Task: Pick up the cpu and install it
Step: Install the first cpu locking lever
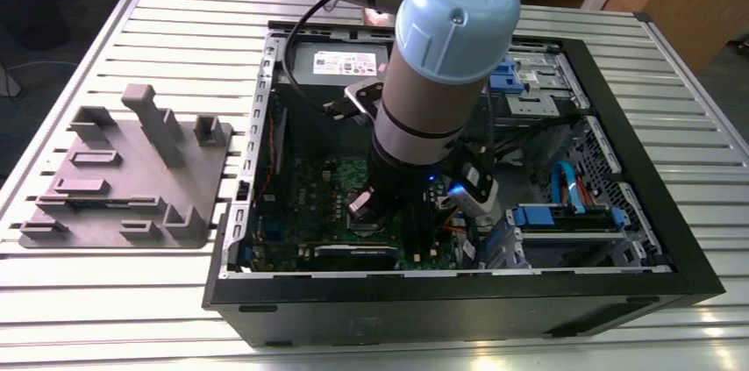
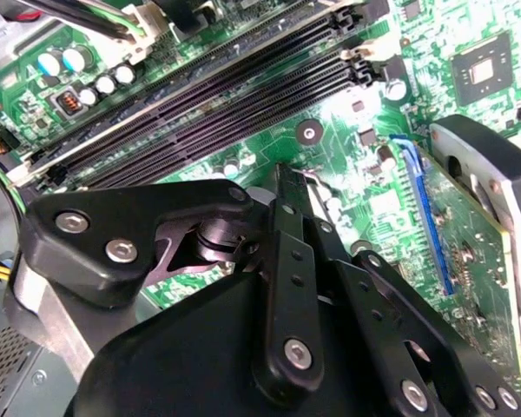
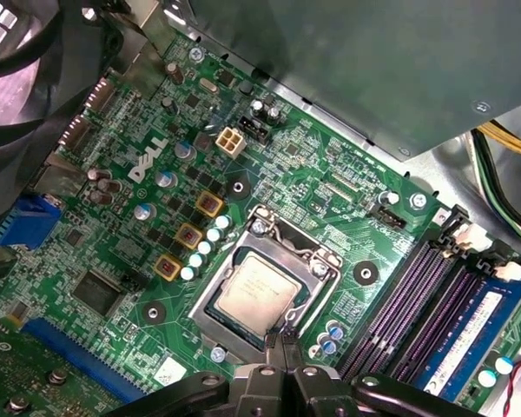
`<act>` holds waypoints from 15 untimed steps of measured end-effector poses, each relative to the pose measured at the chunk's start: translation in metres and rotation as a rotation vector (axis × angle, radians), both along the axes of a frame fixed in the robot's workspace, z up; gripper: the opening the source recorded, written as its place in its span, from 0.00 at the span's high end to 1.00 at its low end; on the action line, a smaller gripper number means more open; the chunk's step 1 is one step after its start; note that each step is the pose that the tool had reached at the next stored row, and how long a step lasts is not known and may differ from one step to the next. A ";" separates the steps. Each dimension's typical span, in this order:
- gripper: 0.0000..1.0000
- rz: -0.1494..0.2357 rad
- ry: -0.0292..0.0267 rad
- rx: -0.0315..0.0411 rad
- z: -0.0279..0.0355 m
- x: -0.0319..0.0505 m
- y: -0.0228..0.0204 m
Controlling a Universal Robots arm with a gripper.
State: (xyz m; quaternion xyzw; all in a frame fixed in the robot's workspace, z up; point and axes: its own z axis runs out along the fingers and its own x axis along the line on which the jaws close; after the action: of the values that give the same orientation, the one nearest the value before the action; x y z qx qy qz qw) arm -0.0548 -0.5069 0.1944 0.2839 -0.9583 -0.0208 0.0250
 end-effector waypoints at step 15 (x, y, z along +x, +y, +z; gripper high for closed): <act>0.90 0.000 -0.0029 -0.0002 -0.0041 0.0006 -0.0058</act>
State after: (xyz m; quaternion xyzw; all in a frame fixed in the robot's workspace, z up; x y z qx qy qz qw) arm -0.0541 -0.5127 0.1903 0.2839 -0.9583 -0.0203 0.0237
